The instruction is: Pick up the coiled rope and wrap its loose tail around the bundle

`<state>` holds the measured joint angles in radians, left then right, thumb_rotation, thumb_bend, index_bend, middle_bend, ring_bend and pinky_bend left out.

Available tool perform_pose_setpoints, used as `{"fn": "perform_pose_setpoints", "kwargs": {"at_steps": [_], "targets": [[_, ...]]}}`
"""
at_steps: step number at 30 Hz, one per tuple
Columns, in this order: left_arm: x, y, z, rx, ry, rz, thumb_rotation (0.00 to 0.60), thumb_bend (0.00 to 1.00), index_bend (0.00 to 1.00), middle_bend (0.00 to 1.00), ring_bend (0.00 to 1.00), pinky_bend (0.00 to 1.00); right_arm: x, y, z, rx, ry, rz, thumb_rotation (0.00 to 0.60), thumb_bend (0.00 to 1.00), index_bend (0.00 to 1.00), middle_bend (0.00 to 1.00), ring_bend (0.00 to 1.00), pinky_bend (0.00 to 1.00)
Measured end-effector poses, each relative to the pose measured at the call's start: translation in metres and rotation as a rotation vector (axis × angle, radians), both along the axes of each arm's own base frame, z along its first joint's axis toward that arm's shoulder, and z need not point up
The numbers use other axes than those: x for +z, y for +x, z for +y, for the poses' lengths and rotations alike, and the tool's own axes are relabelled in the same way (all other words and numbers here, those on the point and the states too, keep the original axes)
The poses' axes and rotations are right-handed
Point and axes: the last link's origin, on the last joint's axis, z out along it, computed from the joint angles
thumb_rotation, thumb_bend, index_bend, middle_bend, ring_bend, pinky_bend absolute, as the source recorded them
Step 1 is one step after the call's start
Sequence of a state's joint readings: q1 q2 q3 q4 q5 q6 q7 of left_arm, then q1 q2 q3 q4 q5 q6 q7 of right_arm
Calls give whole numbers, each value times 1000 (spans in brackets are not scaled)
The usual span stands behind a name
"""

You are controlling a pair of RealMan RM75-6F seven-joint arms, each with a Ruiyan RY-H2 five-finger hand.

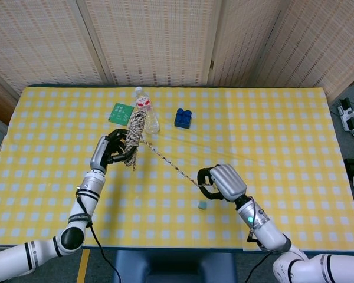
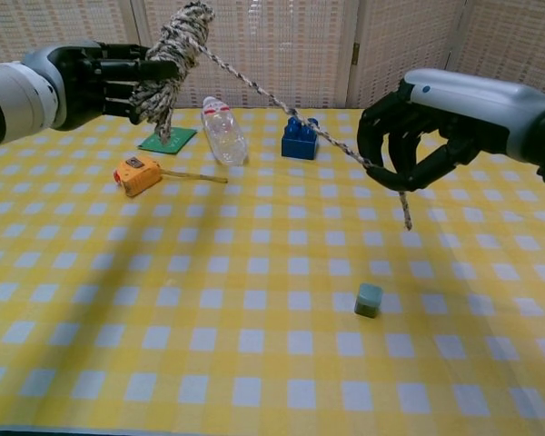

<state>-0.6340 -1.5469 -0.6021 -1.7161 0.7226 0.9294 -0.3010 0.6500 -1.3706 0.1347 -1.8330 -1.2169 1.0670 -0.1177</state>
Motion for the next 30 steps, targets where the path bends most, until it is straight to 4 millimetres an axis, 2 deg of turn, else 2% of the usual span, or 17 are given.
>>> {"fn": "perform_pose_setpoints", "kwargs": {"at_steps": [7,13,22,30], "targets": [[12,9,-14,-115,-26,-50,600,774,636,653,641,754,-5,-1,-18,-70,10,-26,600,703,793,591,597,520],[14,16,-27,-230,-51,-35,600,775,635,653,640,753,-9,11,-39,-125,9,-60,600,703,793,591,597,520],[6,22,-42,-403,-86,32,600,775,652,653,647,747,-11,34,-63,-188,11,-116,600,706,793,591,595,520],[-5,18,-50,-563,-70,165,600,774,653,653,647,747,-7,52,-76,-221,33,-164,600,723,793,591,595,520]]}}
